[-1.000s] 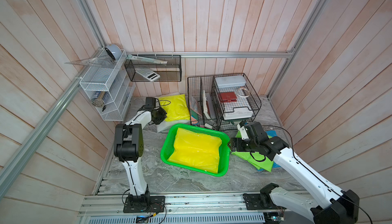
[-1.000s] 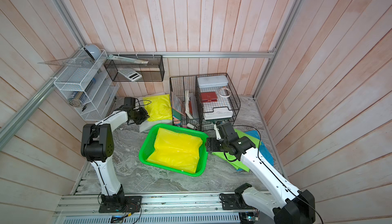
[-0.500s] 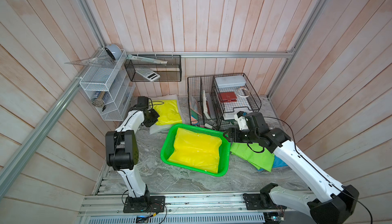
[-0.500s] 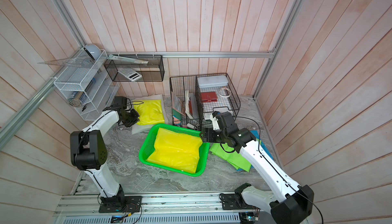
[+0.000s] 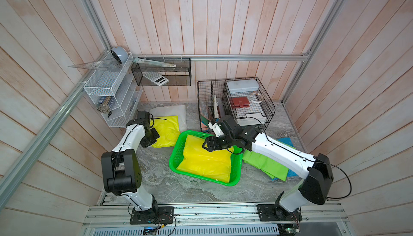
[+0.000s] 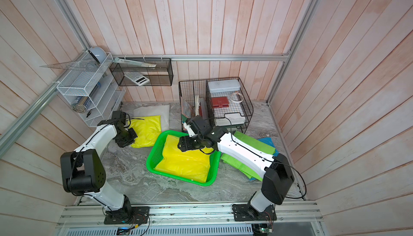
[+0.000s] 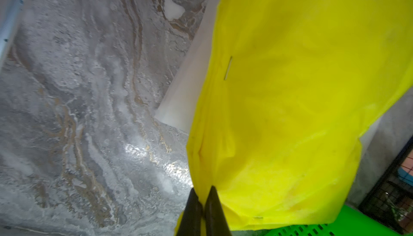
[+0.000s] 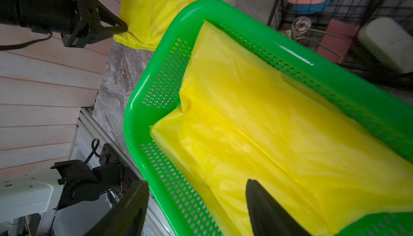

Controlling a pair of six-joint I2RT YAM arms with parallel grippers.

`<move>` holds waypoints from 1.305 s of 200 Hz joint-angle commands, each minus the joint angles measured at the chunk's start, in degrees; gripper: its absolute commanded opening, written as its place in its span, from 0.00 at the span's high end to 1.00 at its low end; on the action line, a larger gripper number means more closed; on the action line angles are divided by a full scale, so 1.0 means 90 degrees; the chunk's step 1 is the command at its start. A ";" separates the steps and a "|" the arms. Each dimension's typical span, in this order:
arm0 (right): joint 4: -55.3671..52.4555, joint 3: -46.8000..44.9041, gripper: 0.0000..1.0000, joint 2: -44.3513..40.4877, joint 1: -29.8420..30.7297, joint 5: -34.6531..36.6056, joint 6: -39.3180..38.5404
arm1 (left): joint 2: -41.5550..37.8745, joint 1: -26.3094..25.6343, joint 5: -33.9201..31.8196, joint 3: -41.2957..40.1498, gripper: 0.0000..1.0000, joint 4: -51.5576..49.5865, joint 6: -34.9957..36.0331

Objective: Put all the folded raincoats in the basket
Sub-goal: Move the raincoat to the center of the board.

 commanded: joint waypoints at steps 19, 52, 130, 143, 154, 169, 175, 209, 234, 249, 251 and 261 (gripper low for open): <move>0.0396 0.0705 0.28 0.0844 0.0903 0.0263 0.0222 | -0.0506 0.0048 -0.0319 -0.0557 1.00 -0.0211 0.0125; 0.0207 0.1909 0.31 0.1911 0.1467 0.0581 0.0285 | -0.0578 0.0072 -0.0194 -0.0874 1.00 0.0026 -0.0018; 0.0064 0.3175 0.42 0.3222 0.1556 0.0905 0.0679 | -0.0964 0.0350 0.0034 -0.1385 1.00 0.0250 -0.0133; -0.0195 0.2901 0.40 0.2973 0.1486 0.1238 0.0492 | -0.0987 0.0345 0.0280 -0.1526 1.00 0.0338 -0.0161; -0.0356 0.2554 0.39 0.2643 0.1358 0.1468 0.0411 | -0.1024 0.0347 0.0457 -0.1637 1.00 0.0434 -0.0204; -0.0593 0.1988 0.39 0.2084 0.1080 0.1547 0.0293 | -0.1071 0.0322 0.0631 -0.1752 1.00 0.0535 -0.0250; -0.0741 0.1756 0.39 0.1843 0.0942 0.1548 0.0224 | -0.1096 0.0312 0.0648 -0.1783 1.00 0.0550 -0.0254; -0.1659 0.0362 0.38 0.0305 0.0214 0.1885 -0.0003 | -0.1055 0.0262 0.0636 -0.1783 1.00 0.0489 -0.0203; -0.2115 -0.0609 0.32 -0.0803 -0.0306 0.2328 0.0059 | -0.1087 0.0258 0.0598 -0.1796 1.00 0.0490 -0.0187; -0.2026 -0.1296 0.28 -0.1425 -0.0520 0.2727 0.0108 | -0.1077 0.0260 0.0587 -0.1794 1.00 0.0496 -0.0187; -0.1993 -0.1381 0.27 -0.1498 -0.0546 0.2746 0.0088 | -0.1084 0.0262 0.0583 -0.1795 1.00 0.0498 -0.0186; -0.1945 -0.1717 0.24 -0.1781 -0.0742 0.2762 0.0089 | -0.1067 0.0258 0.0605 -0.1787 1.00 0.0490 -0.0178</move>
